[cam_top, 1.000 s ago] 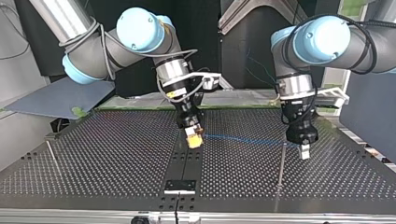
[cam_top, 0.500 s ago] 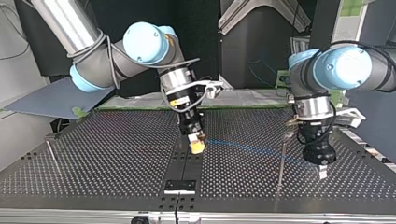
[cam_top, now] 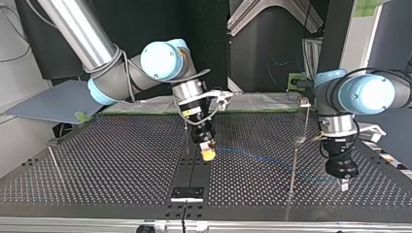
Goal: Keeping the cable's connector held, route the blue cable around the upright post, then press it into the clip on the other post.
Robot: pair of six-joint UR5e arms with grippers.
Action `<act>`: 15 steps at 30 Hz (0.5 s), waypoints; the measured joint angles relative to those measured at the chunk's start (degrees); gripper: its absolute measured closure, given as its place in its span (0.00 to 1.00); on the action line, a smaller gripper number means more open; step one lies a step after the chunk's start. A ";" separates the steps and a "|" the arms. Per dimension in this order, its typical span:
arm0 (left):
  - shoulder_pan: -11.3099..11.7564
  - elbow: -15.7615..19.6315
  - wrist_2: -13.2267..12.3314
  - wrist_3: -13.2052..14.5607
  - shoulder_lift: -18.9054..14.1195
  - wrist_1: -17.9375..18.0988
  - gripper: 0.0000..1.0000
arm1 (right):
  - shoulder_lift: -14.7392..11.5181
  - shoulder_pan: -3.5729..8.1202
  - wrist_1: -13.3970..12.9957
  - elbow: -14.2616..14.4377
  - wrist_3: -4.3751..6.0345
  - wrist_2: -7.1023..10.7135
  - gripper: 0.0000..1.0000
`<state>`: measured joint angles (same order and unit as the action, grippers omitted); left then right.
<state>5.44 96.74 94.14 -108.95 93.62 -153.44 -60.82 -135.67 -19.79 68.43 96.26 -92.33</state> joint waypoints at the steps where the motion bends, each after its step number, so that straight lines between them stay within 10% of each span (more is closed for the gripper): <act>1: 0.11 -0.07 -0.44 -0.08 0.27 0.03 1.00 | 0.33 0.02 0.00 -0.09 0.00 0.01 1.00; 15: -0.32 -0.20 -3.68 -1.53 3.87 0.41 1.00 | 2.87 0.91 -0.12 -0.95 0.02 -0.02 1.00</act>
<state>5.12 96.54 90.46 -110.48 97.49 -153.03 -57.95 -134.76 -19.90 67.49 96.28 -92.35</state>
